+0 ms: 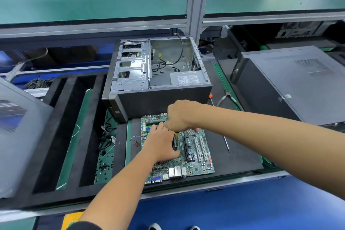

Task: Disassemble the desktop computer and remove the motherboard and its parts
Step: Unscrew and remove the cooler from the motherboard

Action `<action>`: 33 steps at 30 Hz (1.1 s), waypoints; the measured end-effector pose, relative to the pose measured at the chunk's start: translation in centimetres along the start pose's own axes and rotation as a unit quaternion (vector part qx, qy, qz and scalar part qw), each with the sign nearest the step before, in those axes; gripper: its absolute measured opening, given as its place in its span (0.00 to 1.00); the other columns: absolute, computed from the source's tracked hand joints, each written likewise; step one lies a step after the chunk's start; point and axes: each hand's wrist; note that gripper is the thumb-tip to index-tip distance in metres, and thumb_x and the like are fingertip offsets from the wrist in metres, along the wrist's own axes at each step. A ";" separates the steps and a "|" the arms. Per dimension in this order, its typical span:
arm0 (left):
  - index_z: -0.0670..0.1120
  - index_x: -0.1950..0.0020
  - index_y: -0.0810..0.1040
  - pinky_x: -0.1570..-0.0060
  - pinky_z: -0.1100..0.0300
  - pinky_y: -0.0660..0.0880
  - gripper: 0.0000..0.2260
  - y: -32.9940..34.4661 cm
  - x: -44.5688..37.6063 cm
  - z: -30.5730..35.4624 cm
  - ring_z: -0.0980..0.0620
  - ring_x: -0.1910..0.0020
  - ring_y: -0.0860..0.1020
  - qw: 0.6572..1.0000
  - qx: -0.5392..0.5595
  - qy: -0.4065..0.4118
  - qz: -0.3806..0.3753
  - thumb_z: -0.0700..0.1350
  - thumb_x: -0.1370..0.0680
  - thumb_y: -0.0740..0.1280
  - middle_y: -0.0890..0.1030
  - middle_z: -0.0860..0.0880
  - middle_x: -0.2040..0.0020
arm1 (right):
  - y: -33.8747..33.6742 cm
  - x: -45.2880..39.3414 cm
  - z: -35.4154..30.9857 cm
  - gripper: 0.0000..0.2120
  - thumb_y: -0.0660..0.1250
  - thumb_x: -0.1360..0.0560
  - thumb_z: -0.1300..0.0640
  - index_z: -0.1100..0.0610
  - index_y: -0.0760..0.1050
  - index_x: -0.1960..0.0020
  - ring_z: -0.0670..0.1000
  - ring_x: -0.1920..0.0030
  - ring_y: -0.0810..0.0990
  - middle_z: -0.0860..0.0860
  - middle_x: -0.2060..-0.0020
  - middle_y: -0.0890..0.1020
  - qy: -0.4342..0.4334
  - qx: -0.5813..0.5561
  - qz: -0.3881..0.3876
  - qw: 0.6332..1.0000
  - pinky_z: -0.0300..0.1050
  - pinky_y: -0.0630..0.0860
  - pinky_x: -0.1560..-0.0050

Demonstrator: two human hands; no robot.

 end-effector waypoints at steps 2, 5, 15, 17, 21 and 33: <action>0.50 0.62 0.62 0.49 0.52 0.64 0.21 0.2 0.1 0.0 0.48 0.51 0.68 1.000 0.007 0.002 0.010 0.66 0.35 0.63 0.66 0.53 0.59 | -0.2 0.0 -0.2 0.14 0.59 0.26 0.59 0.59 0.74 0.69 0.50 0.80 0.77 0.51 0.86 0.73 -0.009 0.077 -0.027 0.997 0.38 0.72 0.73; 0.49 0.58 0.68 0.49 0.51 0.63 0.20 0.5 0.0 -0.1 0.46 0.48 0.68 1.000 0.006 0.009 0.019 0.66 0.34 0.61 0.72 0.48 0.49 | -0.4 0.0 -0.3 0.17 0.60 0.23 0.55 0.59 0.74 0.68 0.48 0.75 0.75 0.50 0.77 0.77 -0.081 0.168 -0.062 0.980 0.40 0.65 0.75; 0.51 0.60 0.62 0.52 0.51 0.65 0.22 0.3 0.0 0.0 0.49 0.57 0.68 0.999 0.027 0.001 0.036 0.66 0.37 0.64 0.63 0.54 0.61 | -0.2 0.4 1.4 0.07 0.68 0.29 0.64 0.56 0.69 0.57 0.45 0.72 0.64 0.48 0.70 0.68 -0.273 0.297 0.041 0.914 0.41 0.57 0.74; 0.50 0.62 0.61 0.52 0.52 0.65 0.21 0.2 0.2 -0.1 0.50 0.58 0.67 0.999 0.032 0.000 0.038 0.65 0.37 0.65 0.62 0.55 0.64 | -0.2 0.4 1.4 0.06 0.68 0.31 0.62 0.57 0.70 0.59 0.45 0.71 0.65 0.48 0.71 0.69 -0.274 0.255 0.041 0.926 0.42 0.57 0.73; 0.49 0.63 0.70 0.49 0.51 0.66 0.19 0.3 0.1 -0.1 0.47 0.56 0.70 0.999 0.028 0.006 0.034 0.64 0.35 0.63 0.68 0.55 0.65 | 0.4 0.5 1.2 0.11 0.67 0.27 0.52 0.57 0.71 0.63 0.46 0.71 0.68 0.49 0.72 0.72 -0.236 0.160 0.035 0.958 0.42 0.62 0.73; 0.48 0.50 0.77 0.46 0.51 0.64 0.24 0.5 0.0 -0.4 0.47 0.47 0.72 0.999 0.040 0.009 0.004 0.64 0.33 0.60 0.78 0.52 0.57 | 0.3 1.3 -0.5 0.09 0.62 0.21 0.57 0.56 0.61 0.47 0.52 0.65 0.70 0.52 0.63 0.70 -0.190 0.183 -0.029 0.964 0.46 0.62 0.71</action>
Point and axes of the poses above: each hand's wrist, its own x-axis away from the middle knuckle, its own y-axis out of the palm, z = x × y
